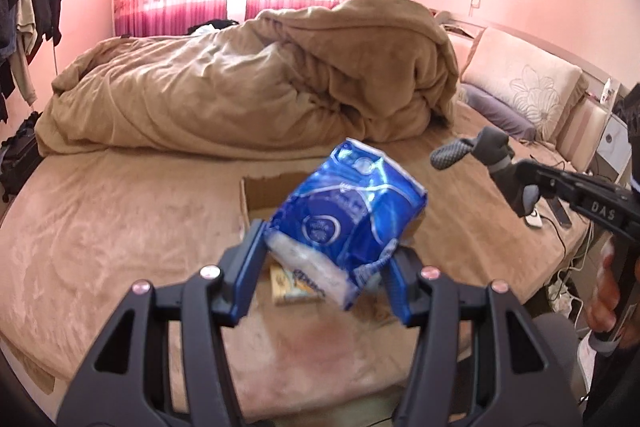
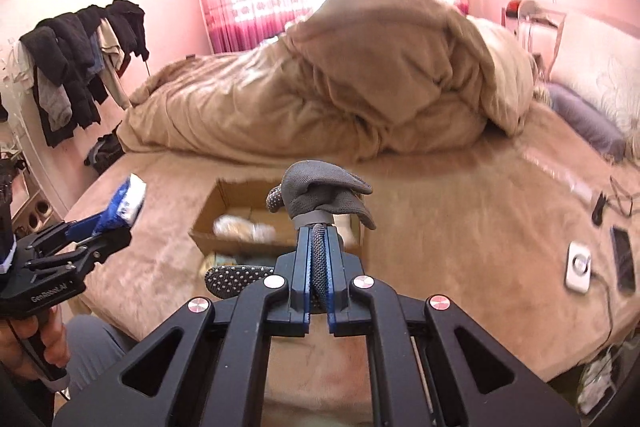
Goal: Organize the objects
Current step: 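Carry the tissue pack with the left tool while the right tool carries the glove to the box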
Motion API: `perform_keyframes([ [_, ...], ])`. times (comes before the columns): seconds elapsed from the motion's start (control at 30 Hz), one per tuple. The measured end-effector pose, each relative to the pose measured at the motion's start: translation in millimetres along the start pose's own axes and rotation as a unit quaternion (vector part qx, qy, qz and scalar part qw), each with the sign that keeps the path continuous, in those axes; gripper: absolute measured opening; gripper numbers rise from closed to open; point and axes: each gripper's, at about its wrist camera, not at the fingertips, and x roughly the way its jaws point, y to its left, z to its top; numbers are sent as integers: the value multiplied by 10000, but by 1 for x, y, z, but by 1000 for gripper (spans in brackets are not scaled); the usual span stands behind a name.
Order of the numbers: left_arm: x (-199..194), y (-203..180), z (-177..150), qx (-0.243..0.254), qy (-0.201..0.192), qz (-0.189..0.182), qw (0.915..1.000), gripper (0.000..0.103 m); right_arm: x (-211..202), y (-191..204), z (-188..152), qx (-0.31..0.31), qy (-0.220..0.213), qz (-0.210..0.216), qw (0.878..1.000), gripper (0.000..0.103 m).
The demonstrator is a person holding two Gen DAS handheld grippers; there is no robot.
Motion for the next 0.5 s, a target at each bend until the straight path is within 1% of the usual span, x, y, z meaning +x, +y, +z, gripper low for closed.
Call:
perform_keyframes([
  [0.1,21,5,13,-103,121,-74,9998,55,9,4,16,-57,40,27,10000,6],
  [0.2,45,8,21,-144,201,-58,9997,55,24,8,29,-153,75,67,9998,6],
  [0.33,78,9,24,-118,312,40,9994,55,55,10,33,-165,225,134,9995,6],
  [0.5,124,13,28,-239,469,84,9986,55,101,14,31,-127,455,285,9985,6],
])
